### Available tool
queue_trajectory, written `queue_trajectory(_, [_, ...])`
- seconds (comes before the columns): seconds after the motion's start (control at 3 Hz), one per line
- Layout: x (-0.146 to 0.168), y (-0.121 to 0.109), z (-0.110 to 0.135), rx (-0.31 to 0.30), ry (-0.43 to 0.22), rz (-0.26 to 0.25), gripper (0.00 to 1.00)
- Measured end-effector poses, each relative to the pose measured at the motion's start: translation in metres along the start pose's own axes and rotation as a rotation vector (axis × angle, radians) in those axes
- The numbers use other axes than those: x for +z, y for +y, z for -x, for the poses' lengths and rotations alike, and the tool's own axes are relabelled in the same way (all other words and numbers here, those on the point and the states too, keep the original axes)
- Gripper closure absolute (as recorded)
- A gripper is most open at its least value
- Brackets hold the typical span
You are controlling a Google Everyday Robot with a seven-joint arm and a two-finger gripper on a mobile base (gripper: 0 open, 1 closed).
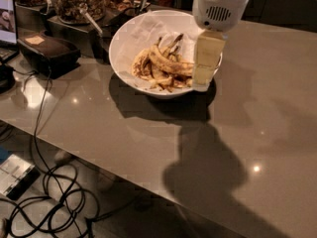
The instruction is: Pick banana from white bowl
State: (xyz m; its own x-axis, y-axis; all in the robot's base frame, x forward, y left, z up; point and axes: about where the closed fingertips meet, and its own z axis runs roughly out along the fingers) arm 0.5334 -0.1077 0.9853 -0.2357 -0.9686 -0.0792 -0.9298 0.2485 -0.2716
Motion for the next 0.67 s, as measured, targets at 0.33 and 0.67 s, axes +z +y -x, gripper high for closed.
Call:
queue_trajectory(0.33, [0.004,-0.009,0.008,0.037,-0.047,0.012,0.0])
queue_trajectory(0.67, [0.001,-0.02,0.023,0.05,-0.087,0.028,0.0])
